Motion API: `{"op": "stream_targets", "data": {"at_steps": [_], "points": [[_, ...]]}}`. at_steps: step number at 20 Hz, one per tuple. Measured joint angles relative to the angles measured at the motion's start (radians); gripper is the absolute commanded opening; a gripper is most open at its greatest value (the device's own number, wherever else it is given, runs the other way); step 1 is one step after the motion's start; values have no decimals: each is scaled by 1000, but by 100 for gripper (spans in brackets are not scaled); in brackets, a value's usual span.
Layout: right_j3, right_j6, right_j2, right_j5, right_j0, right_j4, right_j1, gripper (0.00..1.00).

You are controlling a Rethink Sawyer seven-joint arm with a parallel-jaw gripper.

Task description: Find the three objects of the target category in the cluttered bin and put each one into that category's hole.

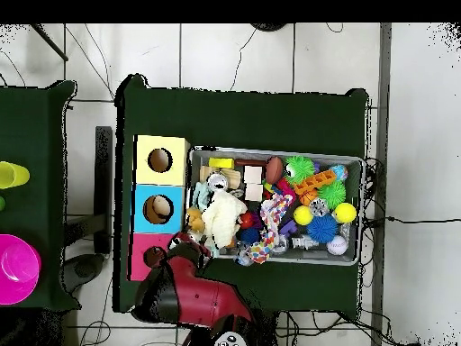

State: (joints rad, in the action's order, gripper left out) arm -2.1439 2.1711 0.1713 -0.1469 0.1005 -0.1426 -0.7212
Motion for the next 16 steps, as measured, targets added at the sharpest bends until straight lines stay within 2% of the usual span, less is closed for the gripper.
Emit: {"op": "stream_targets", "data": {"at_steps": [16], "points": [[-8, 0, -80, -6, -72, 10, -15, 100]]}}
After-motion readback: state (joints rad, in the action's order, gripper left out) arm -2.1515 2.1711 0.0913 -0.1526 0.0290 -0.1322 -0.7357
